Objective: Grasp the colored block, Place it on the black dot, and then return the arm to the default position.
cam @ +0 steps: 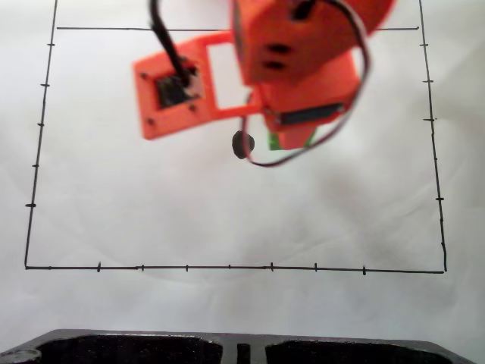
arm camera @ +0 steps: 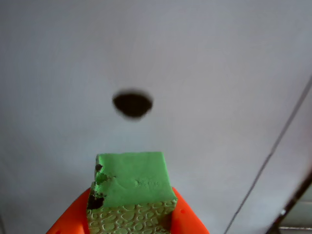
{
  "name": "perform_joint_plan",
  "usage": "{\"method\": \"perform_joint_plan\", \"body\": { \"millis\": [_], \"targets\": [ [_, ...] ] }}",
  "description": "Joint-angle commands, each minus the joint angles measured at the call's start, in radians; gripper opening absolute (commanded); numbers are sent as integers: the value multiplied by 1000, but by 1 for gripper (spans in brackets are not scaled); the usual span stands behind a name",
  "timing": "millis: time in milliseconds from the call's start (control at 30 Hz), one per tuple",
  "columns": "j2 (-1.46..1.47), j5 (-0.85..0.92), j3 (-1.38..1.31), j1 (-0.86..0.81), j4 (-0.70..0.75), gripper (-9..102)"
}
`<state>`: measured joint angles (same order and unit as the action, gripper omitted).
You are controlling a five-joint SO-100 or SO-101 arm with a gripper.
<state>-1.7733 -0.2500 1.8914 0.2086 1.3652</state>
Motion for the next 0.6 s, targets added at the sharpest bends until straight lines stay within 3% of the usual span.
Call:
{"method": "perform_joint_plan", "body": {
  "millis": [0, 267, 567],
  "targets": [
    [-61, 44, -20, -66, 3, 13],
    [-5, 92, -18, -156, -26, 14],
    [94, 97, -18, -149, -100, 14]
  ]
}}
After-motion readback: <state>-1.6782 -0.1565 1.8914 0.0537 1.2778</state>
